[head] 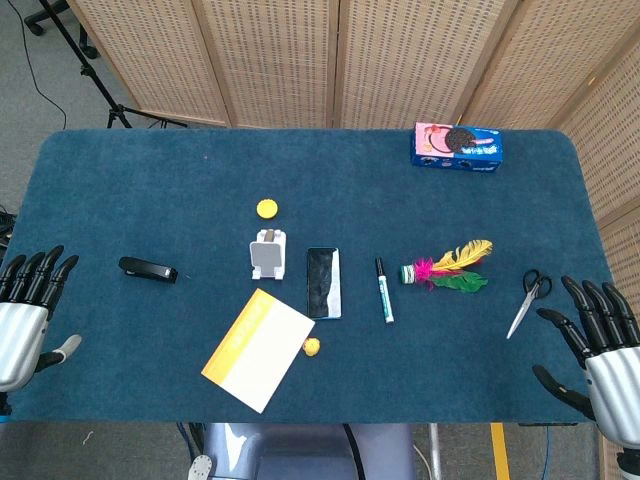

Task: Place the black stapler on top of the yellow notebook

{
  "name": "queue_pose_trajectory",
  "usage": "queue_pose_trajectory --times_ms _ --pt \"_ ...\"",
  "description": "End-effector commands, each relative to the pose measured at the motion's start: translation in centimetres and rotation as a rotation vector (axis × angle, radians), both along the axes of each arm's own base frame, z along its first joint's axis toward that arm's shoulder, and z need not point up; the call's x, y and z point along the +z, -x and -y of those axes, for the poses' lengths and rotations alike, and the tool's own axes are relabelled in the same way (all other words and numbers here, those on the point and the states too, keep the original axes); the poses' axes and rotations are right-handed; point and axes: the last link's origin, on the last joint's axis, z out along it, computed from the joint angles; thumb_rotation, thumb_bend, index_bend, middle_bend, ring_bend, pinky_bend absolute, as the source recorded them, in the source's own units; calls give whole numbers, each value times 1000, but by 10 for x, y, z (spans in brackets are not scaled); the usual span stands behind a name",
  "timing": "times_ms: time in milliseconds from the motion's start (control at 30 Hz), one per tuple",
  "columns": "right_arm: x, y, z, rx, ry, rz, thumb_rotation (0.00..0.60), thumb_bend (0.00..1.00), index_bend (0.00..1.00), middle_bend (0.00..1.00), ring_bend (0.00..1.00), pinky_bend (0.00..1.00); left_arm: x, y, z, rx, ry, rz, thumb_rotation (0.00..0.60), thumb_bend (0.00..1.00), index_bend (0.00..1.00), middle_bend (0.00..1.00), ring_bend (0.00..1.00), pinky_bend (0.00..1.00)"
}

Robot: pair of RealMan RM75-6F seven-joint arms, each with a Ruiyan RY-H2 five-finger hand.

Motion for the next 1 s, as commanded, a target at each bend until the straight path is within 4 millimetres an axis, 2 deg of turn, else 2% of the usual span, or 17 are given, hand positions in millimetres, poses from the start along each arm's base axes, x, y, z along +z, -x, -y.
queue_pose_trajectory --times_ms 33,633,833,1000 --pt "1 0 0 2 2 1 600 207 257 33 10 20 0 0 0 0 1 0 600 163 0 0 0 0" --pt "-2 0 2 -4 -3 4 600 206 257 33 10 20 -3 7 -4 49 46 -11 600 168 0 0 0 0" --pt "1 4 4 -20 2 10 600 207 257 33 10 20 -10 12 -14 97 125 -13 600 191 0 0 0 0" --pt "-1 3 5 -8 1 7 600 207 257 33 10 20 -10 20 -36 136 176 -65 600 216 0 0 0 0"
